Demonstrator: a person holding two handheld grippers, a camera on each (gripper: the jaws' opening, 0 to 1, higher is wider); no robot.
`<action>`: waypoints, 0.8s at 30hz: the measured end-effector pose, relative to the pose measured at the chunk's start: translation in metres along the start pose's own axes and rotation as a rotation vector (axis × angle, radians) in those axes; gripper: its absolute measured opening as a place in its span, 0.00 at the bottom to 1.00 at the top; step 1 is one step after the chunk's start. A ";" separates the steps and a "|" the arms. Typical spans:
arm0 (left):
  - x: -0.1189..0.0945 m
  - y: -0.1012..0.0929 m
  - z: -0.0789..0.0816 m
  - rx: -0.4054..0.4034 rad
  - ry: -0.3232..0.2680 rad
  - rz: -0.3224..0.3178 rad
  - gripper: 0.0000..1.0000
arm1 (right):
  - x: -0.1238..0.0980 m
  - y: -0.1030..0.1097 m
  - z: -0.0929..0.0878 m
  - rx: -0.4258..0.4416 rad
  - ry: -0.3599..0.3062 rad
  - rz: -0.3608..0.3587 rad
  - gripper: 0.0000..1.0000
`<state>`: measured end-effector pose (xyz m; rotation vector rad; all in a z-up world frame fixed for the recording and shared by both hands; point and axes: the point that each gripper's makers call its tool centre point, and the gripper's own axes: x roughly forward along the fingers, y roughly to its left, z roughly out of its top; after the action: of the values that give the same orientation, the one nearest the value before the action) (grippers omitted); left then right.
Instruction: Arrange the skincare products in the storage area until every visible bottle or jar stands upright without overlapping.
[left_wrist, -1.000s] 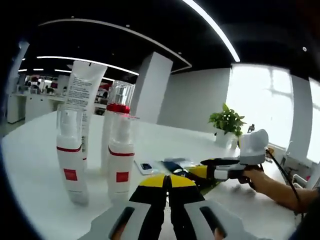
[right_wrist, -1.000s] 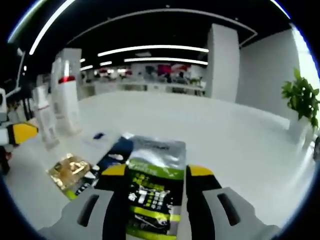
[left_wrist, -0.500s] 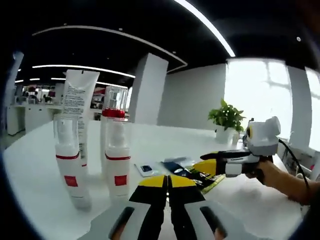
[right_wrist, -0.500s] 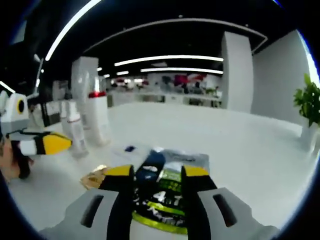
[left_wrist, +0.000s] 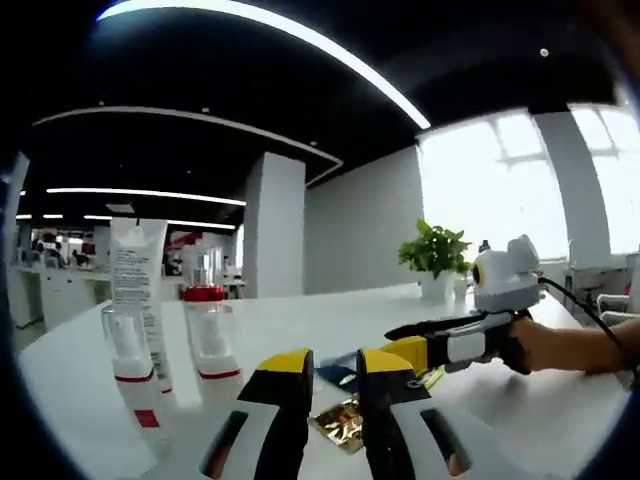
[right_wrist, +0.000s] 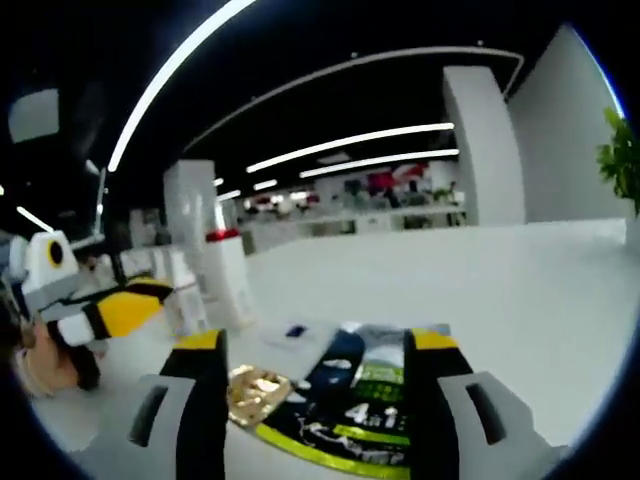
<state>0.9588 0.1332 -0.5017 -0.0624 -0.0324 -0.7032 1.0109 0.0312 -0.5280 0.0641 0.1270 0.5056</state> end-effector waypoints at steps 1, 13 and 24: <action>0.000 0.001 0.000 0.007 0.001 0.007 0.18 | 0.001 0.000 0.001 -0.003 -0.007 -0.001 0.82; -0.007 -0.002 0.029 -0.040 -0.059 0.045 0.55 | -0.001 -0.001 0.015 -0.024 -0.057 -0.027 0.98; -0.020 0.022 0.051 -0.026 -0.153 0.154 0.80 | -0.005 0.012 0.024 -0.123 -0.097 -0.003 1.00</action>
<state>0.9575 0.1665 -0.4524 -0.1424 -0.1634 -0.5441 1.0038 0.0380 -0.5028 -0.0317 0.0013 0.5053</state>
